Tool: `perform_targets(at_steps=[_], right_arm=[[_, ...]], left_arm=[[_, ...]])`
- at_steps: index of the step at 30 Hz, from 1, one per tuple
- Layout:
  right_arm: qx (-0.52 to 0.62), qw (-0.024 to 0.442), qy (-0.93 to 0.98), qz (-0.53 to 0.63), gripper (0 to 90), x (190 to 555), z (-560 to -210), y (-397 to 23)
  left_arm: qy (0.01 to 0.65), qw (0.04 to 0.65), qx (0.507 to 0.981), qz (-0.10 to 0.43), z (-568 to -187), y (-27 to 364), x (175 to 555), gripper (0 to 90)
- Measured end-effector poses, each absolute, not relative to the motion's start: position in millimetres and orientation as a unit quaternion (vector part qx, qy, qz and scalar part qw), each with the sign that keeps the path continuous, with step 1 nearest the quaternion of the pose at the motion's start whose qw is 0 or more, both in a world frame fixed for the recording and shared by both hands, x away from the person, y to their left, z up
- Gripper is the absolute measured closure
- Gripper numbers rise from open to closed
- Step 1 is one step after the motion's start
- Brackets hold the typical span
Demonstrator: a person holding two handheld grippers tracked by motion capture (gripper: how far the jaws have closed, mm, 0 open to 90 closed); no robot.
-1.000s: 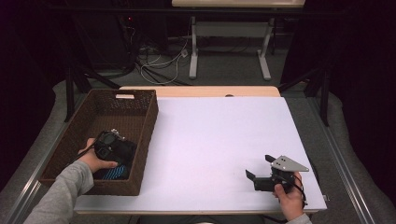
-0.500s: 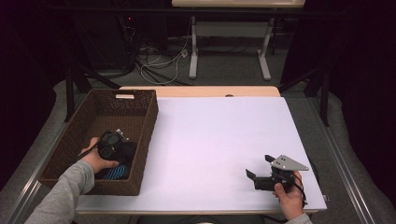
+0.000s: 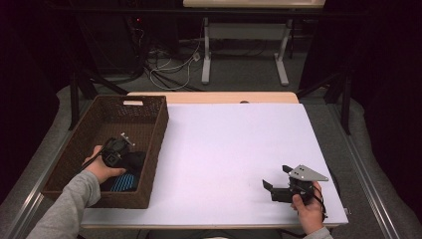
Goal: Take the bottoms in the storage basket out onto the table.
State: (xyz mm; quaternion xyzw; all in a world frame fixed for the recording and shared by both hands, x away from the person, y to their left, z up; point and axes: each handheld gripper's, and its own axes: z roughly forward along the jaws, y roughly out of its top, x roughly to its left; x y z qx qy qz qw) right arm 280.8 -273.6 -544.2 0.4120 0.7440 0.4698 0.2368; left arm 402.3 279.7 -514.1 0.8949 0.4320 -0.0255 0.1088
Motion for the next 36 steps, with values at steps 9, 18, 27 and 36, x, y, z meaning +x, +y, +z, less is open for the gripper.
perform_targets(at_steps=[9,18,27,36], right_arm=[[0.416,0.236,0.742,0.469,7.4,280.8,-544.5,-274.1],[0.424,0.234,0.741,0.465,7.9,280.4,-544.7,-274.4],[0.424,0.237,0.741,0.464,7.9,280.4,-544.9,-274.4],[0.425,0.234,0.738,0.468,7.9,280.4,-545.2,-274.2]], left_arm=[[0.459,0.150,0.874,-0.048,-508.7,289.1,402.0,69.8],[0.479,0.205,0.852,-0.052,-501.2,301.5,400.0,71.7],[0.488,0.233,0.841,-0.038,-494.1,309.1,398.0,72.9],[0.500,0.272,0.822,-0.013,-483.0,319.8,395.2,73.0]])
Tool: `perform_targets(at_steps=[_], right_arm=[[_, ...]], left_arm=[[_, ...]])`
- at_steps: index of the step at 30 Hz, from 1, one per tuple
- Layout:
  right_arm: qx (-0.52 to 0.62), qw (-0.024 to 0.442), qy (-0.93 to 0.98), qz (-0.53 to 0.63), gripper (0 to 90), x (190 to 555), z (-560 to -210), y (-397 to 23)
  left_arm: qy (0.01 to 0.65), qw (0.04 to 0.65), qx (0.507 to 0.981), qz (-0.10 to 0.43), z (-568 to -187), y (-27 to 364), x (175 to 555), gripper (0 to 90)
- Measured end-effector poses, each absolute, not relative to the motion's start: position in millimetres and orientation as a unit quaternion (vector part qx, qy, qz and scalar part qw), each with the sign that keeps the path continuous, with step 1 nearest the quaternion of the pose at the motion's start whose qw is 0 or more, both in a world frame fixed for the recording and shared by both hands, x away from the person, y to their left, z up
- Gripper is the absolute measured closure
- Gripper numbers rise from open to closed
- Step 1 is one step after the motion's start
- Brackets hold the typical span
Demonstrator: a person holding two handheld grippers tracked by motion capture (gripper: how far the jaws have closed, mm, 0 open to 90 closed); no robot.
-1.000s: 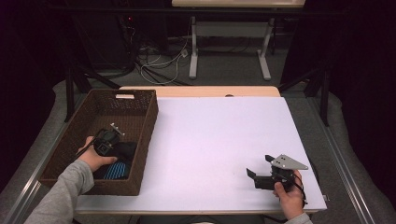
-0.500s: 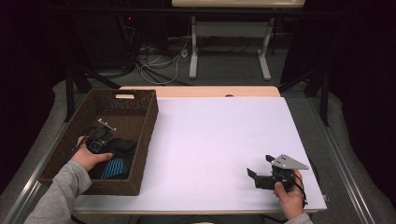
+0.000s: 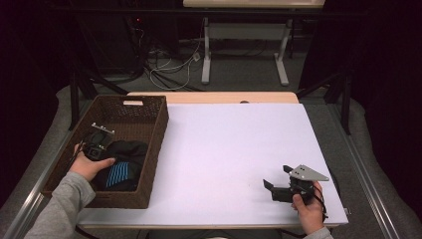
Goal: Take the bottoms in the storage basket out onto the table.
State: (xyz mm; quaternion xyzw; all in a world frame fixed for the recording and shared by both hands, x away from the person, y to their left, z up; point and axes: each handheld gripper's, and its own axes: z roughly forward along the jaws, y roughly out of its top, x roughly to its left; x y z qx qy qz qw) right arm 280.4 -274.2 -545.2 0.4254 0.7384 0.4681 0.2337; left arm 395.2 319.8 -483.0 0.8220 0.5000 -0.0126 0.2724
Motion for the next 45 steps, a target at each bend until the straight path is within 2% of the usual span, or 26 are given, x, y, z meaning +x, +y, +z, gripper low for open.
perform_targets(at_steps=[27,45], right_arm=[[0.426,0.239,0.739,0.464,7.9,280.2,-544.8,-275.0],[0.426,0.239,0.739,0.465,7.9,279.8,-545.0,-274.0]], left_arm=[[0.526,0.398,0.747,0.082,-438.6,347.7,380.8,72.8],[0.536,0.463,0.687,0.161,-416.1,350.9,351.1,72.7]])
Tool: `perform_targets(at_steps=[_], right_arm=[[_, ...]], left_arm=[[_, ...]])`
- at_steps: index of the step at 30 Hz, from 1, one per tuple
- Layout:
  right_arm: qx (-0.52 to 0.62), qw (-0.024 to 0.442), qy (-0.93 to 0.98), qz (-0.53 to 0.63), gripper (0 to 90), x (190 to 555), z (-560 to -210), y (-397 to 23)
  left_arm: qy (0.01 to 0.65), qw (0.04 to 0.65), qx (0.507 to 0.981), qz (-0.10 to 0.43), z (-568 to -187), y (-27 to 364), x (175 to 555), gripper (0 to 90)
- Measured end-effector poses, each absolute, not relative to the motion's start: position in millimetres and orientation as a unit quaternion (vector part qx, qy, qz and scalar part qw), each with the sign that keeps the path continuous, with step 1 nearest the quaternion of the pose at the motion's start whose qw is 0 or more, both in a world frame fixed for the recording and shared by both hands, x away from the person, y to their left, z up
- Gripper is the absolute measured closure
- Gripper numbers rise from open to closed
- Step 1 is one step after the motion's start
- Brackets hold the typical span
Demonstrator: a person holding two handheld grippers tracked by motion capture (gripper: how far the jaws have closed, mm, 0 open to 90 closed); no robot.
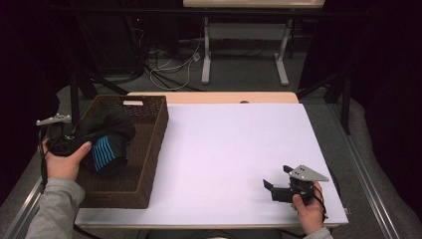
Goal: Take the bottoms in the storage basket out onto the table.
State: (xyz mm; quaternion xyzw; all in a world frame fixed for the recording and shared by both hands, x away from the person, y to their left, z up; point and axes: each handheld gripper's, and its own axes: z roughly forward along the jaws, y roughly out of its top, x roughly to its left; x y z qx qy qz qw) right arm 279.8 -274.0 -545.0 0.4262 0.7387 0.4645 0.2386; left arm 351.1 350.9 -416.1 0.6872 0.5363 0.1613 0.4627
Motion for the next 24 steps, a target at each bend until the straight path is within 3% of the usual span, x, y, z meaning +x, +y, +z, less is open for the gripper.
perform_targets(at_steps=[10,24], right_arm=[[0.424,0.236,0.739,0.467,7.9,279.6,-545.0,-274.1],[0.421,0.238,0.738,0.470,7.9,279.4,-545.0,-273.4]], left_arm=[[0.528,0.494,0.656,0.218,-405.5,344.0,338.7,72.6],[0.519,0.527,0.627,0.245,-400.9,330.1,331.2,72.5]])
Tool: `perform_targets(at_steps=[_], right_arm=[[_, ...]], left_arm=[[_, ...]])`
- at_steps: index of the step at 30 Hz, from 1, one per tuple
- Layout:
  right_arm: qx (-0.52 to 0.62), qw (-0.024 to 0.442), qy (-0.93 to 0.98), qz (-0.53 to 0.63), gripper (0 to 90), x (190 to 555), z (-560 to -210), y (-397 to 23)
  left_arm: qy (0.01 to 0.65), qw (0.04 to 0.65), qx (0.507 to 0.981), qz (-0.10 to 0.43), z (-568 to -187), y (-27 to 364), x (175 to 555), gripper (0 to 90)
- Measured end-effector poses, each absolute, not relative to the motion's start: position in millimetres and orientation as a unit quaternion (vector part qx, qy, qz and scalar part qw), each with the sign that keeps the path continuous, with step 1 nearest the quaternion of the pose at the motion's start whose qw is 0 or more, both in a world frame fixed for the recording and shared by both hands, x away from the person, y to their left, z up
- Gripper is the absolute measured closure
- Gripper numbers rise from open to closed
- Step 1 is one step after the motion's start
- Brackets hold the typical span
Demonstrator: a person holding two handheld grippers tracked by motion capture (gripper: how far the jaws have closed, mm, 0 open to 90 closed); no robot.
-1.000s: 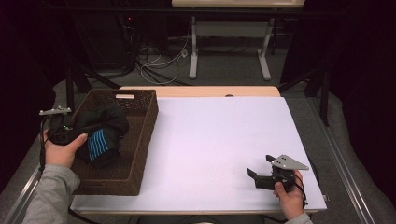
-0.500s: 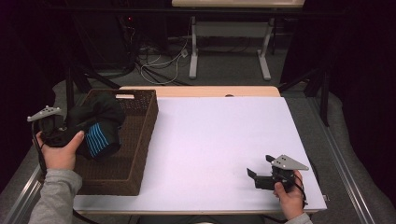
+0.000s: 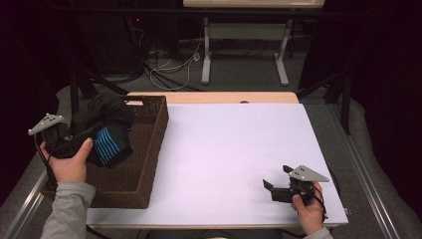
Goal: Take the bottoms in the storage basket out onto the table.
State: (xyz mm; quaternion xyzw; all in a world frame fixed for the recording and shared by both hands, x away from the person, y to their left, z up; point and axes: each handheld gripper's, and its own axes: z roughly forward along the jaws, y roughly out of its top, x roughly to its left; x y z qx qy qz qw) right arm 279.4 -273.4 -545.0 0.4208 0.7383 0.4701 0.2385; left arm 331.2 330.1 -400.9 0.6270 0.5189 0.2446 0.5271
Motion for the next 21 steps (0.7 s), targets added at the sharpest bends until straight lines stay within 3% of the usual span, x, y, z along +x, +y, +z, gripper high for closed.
perform_targets(at_steps=[21], right_arm=[[0.419,0.238,0.740,0.470,7.9,279.8,-545.5,-272.4]], left_arm=[[0.479,0.539,0.652,0.232,-397.0,271.6,343.7,72.3]])
